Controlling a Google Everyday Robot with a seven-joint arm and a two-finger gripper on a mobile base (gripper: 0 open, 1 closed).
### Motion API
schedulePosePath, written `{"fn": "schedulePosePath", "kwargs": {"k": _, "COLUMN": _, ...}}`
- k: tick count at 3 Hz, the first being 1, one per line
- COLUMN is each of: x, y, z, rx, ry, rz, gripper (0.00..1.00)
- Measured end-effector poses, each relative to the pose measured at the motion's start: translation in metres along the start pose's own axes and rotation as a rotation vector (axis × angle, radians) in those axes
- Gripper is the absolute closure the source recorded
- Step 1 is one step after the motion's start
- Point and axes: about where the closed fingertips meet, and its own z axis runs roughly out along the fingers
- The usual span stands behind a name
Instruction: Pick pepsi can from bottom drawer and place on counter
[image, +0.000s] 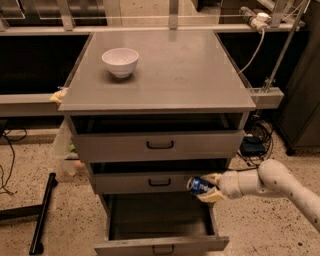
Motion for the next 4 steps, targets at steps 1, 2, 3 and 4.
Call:
{"fn": "schedulePosePath", "kwargs": {"k": 1, "x": 0.001, "y": 0.001, "z": 0.001, "rx": -0.002, "ry": -0.001, "rz": 0.002, "gripper": 1.0}}
{"fn": "schedulePosePath", "kwargs": {"k": 2, "x": -0.028, "y": 0.006, "z": -0.017, "rx": -0.004, "ry": -0.017, "rz": -0.015, "gripper": 1.0}}
{"fn": "schedulePosePath", "kwargs": {"k": 3, "x": -0.095, "y": 0.016, "z": -0.063, "rx": 0.008, "ry": -0.035, "rz": -0.052, "gripper": 1.0}}
{"fn": "schedulePosePath", "kwargs": {"k": 4, "x": -0.176, "y": 0.007, "z": -0.124, "rx": 0.069, "ry": -0.002, "rz": -0.106, "gripper": 1.0}}
